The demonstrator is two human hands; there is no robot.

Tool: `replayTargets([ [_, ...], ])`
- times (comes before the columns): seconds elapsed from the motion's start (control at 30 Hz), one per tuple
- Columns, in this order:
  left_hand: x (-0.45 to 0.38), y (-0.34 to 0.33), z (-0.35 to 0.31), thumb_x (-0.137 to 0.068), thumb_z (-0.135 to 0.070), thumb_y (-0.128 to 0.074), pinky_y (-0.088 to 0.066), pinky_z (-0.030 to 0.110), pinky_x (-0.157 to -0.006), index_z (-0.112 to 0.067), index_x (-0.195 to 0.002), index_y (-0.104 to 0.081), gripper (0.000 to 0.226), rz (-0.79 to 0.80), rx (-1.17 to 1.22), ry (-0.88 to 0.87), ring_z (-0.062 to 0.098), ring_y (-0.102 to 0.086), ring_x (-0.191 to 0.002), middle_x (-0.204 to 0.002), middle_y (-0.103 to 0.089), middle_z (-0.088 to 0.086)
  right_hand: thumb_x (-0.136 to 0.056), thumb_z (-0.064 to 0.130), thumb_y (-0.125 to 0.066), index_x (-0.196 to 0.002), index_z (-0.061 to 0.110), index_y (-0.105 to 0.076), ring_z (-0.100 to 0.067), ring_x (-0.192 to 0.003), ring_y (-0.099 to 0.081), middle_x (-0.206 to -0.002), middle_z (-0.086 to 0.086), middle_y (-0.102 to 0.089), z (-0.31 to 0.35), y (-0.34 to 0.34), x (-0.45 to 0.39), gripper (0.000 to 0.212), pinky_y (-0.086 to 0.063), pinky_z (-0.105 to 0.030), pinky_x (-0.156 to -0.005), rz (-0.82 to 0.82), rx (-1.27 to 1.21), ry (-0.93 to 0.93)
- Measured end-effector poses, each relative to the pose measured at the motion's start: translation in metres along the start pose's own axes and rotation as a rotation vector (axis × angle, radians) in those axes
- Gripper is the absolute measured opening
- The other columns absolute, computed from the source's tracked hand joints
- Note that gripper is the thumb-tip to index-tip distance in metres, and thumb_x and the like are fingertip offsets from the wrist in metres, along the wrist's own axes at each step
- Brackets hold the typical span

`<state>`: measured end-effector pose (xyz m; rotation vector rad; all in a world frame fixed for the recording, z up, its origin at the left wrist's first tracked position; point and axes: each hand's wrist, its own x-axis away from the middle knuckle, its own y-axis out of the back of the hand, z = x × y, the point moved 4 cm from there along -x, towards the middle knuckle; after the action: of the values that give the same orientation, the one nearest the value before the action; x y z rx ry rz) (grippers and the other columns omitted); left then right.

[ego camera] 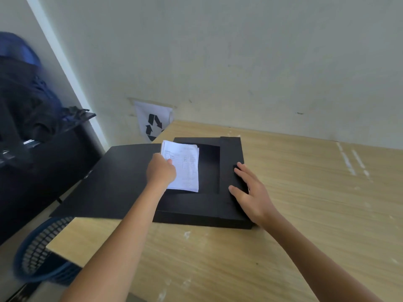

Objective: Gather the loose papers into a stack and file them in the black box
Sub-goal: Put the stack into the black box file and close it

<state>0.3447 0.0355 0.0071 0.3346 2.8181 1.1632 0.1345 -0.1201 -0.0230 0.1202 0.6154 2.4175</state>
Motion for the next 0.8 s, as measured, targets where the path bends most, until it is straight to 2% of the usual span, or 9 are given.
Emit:
replayTargets([
  [0.17, 0.0, -0.03, -0.011, -0.107, -0.02, -0.047, -0.045, 0.036, -0.085, 0.002, -0.14, -0.045, 0.04, 0.158, -0.159, -0.036, 0.035, -0.058, -0.122, -0.138, -0.056, 0.018, -0.1, 0.027, -0.057, -0.153, 0.02, -0.037, -0.004, -0.151, -0.016, -0.163, 0.018, -0.022, -0.001, -0.002, -0.002, 0.058, -0.024, -0.035, -0.124, 0.022, 0.093, 0.026],
  [0.27, 0.009, -0.046, -0.028, -0.107, -0.02, -0.047, -0.044, 0.033, -0.081, 0.003, -0.139, -0.046, 0.039, 0.205, -0.208, -0.091, 0.034, -0.06, -0.119, -0.135, -0.058, 0.018, -0.101, 0.03, -0.054, -0.155, 0.019, -0.033, -0.003, -0.152, -0.012, -0.164, 0.018, -0.019, -0.001, -0.002, -0.003, 0.059, -0.018, -0.03, -0.124, 0.036, 0.165, 0.035],
  [0.37, 0.02, -0.061, -0.04, -0.107, -0.02, -0.048, -0.041, 0.032, -0.076, 0.003, -0.138, -0.044, 0.039, 0.241, -0.188, -0.106, 0.032, -0.061, -0.118, -0.131, -0.06, 0.016, -0.102, 0.031, -0.052, -0.156, 0.018, -0.03, -0.002, -0.152, -0.009, -0.165, 0.016, -0.016, -0.001, -0.002, -0.003, 0.06, -0.013, -0.022, -0.12, 0.055, 0.215, 0.048],
  [0.5, 0.034, -0.077, -0.048, -0.108, -0.026, -0.043, -0.04, 0.032, -0.076, 0.003, -0.135, -0.043, 0.039, 0.292, -0.135, -0.102, 0.032, -0.06, -0.118, -0.129, -0.06, 0.017, -0.102, 0.032, -0.051, -0.157, 0.018, -0.026, -0.004, -0.153, -0.006, -0.166, 0.014, -0.014, -0.001, -0.002, -0.004, 0.062, -0.011, -0.02, -0.118, 0.073, 0.259, 0.059],
  [0.57, 0.038, -0.079, -0.051, -0.11, -0.032, -0.031, -0.044, 0.036, -0.081, 0.004, -0.132, -0.048, 0.045, 0.321, -0.131, -0.132, 0.033, -0.059, -0.118, -0.128, -0.06, 0.018, -0.102, 0.033, -0.05, -0.158, 0.019, -0.024, -0.004, -0.153, -0.005, -0.166, 0.015, -0.012, -0.001, -0.003, -0.005, 0.063, -0.01, -0.02, -0.116, 0.08, 0.275, 0.058],
  [0.67, 0.043, -0.072, -0.052, -0.11, -0.041, -0.014, -0.04, 0.044, -0.101, 0.004, -0.123, -0.06, 0.066, 0.317, -0.245, -0.213, 0.035, -0.052, -0.124, -0.127, -0.061, 0.022, -0.103, 0.035, -0.048, -0.158, 0.019, -0.022, -0.005, -0.153, -0.003, -0.166, 0.015, -0.01, -0.002, -0.003, -0.006, 0.063, -0.009, -0.02, -0.115, 0.09, 0.305, 0.055],
  [0.7, 0.044, -0.068, -0.05, -0.11, -0.042, -0.013, -0.041, 0.044, -0.099, 0.003, -0.12, -0.063, 0.069, 0.286, -0.295, -0.237, 0.034, -0.055, -0.118, -0.123, -0.063, 0.023, -0.103, 0.036, -0.048, -0.158, 0.019, -0.022, -0.005, -0.153, -0.003, -0.167, 0.014, -0.01, -0.002, -0.003, -0.006, 0.063, -0.008, -0.019, -0.115, 0.091, 0.314, 0.057],
  [0.77, 0.044, -0.063, -0.049, -0.11, -0.041, -0.018, -0.044, 0.038, -0.08, 0.005, -0.114, -0.065, 0.066, 0.264, -0.291, -0.238, 0.028, -0.061, -0.088, -0.097, -0.067, 0.023, -0.103, 0.035, -0.047, -0.158, 0.017, -0.022, -0.005, -0.153, -0.002, -0.167, 0.013, -0.009, -0.002, -0.003, -0.007, 0.064, -0.007, -0.019, -0.116, 0.097, 0.323, 0.06],
  [0.8, 0.044, -0.061, -0.048, -0.11, -0.038, -0.023, -0.043, 0.037, -0.073, 0.008, -0.113, -0.063, 0.06, 0.28, -0.255, -0.215, 0.028, -0.062, -0.08, -0.086, -0.063, 0.021, -0.103, 0.035, -0.047, -0.158, 0.016, -0.022, -0.005, -0.153, -0.002, -0.167, 0.013, -0.009, -0.001, -0.003, -0.007, 0.064, -0.006, -0.019, -0.116, 0.101, 0.329, 0.061],
])
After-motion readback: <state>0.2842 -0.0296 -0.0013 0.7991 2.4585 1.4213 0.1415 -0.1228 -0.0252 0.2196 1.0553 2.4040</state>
